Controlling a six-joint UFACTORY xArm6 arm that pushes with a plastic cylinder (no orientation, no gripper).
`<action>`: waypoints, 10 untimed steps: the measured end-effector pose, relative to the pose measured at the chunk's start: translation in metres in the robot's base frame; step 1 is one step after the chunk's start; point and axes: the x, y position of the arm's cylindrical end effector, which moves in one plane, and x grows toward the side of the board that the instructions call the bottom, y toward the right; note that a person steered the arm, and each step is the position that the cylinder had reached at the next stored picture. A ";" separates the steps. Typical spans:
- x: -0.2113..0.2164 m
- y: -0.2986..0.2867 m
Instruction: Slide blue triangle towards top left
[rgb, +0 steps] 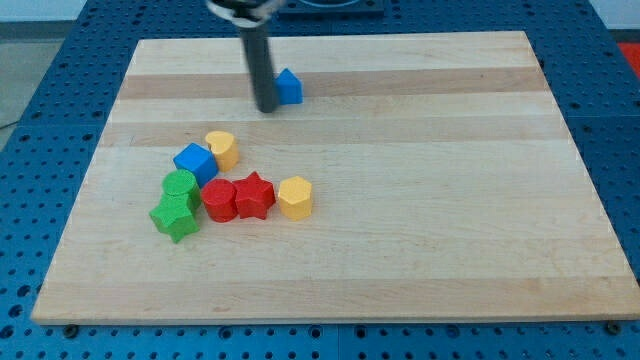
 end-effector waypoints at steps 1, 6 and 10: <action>0.002 0.070; -0.069 0.038; -0.013 -0.029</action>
